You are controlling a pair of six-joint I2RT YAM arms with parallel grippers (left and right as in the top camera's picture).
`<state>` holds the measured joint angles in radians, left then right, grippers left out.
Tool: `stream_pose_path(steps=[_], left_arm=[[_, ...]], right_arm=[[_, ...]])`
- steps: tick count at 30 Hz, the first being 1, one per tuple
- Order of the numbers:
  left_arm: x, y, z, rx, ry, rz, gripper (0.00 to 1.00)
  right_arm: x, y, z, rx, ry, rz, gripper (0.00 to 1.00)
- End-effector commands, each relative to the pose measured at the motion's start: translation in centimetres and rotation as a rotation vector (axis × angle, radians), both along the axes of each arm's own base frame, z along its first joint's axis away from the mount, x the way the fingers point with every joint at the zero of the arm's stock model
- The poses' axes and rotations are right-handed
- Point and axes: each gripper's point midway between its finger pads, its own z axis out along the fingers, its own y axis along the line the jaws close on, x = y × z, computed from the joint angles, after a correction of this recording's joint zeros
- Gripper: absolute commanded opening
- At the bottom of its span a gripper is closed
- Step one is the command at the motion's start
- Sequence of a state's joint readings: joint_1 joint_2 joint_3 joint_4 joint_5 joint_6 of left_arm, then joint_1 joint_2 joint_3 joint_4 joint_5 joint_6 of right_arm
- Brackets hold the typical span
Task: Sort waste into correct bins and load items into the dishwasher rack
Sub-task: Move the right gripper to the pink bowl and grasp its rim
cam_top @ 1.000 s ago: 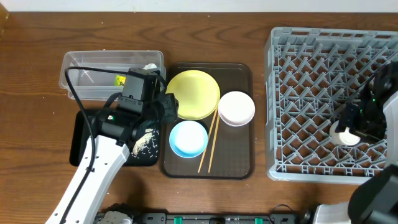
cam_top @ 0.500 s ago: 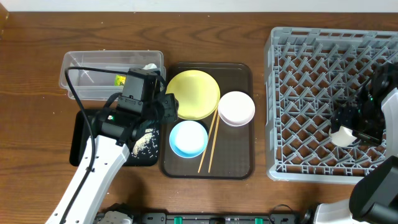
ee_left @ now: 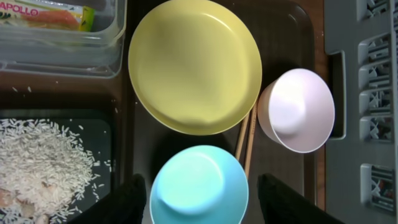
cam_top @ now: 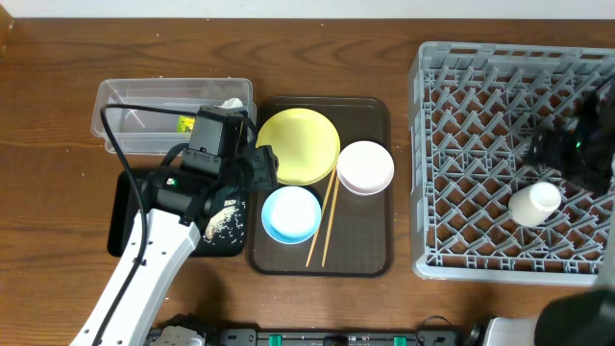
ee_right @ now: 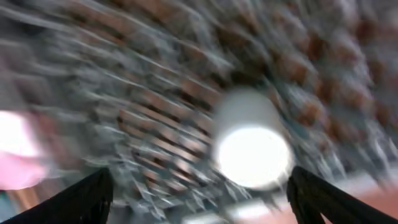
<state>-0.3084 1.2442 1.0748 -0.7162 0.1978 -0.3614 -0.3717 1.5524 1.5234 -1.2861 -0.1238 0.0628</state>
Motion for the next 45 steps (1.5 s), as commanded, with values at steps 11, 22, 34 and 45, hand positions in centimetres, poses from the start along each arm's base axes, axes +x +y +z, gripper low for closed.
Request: stream_pose_path(steps=[11,22,34,45], left_arm=[[-1.7,3.4,-2.7,0.166,0.11,0.095,0.63],[-2.8,4.3,-4.2,0.217,0.182,0.108,0.64],[-2.8,4.3,-4.2,0.218,0.181,0.108,0.64],[-2.8,4.3,-4.2,0.218,0.182,0.108,0.64]], right_arm=[[5.6,17.5,5.0,0.15,-0.36,0.665,0.85],[7.3,25.3,-2.9,-0.023,-0.184,0.814,0.78],[6.9,25.8,-13.3,-0.059,0.105,0.745,0.6],[6.4,25.3,-16.2,-0.073,0.189,0.732,0.19]])
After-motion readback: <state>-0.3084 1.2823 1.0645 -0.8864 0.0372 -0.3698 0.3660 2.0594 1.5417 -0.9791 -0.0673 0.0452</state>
